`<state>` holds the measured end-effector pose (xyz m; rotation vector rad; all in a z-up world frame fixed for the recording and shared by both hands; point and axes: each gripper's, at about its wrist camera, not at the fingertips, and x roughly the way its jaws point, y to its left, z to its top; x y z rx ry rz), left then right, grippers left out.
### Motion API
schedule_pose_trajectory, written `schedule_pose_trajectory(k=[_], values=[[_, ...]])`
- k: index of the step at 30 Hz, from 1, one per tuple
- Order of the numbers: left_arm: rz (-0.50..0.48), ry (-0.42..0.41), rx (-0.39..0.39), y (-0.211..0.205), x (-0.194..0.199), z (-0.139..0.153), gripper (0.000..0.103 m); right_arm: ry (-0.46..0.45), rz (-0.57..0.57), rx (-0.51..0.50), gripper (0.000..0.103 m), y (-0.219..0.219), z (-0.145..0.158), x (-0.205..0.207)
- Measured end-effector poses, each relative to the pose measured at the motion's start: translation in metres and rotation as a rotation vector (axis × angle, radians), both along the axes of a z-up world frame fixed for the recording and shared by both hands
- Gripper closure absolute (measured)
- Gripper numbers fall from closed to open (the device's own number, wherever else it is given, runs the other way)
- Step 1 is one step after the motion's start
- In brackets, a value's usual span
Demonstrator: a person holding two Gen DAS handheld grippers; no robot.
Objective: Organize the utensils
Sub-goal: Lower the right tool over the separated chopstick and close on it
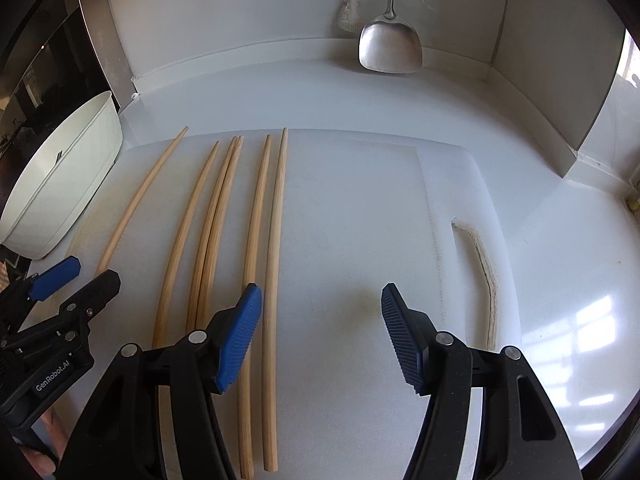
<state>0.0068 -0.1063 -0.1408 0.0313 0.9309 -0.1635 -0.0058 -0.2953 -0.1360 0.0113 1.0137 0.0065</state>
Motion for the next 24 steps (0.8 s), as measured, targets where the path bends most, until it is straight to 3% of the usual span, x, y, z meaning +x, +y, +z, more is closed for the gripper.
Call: schedule_pose_trajectory(k=[5, 10, 14, 24], values=[[-0.017, 0.001, 0.046, -0.007, 0.012, -0.002, 0.037, -0.016, 0.011, -0.047, 0.043, 0.006, -0.002, 0.005], [-0.020, -0.006, 0.051, -0.009, 0.022, -0.002, 0.035, -0.052, 0.009, -0.080, 0.044, 0.008, -0.003, 0.009], [-0.026, -0.007, 0.049, -0.011, 0.028, -0.002, 0.033, -0.065, 0.002, -0.089, 0.053, 0.004, -0.003, 0.012], [-0.041, -0.006, 0.029, -0.017, 0.044, -0.002, 0.032, -0.087, -0.009, -0.086, 0.056, 0.004, -0.005, 0.020]])
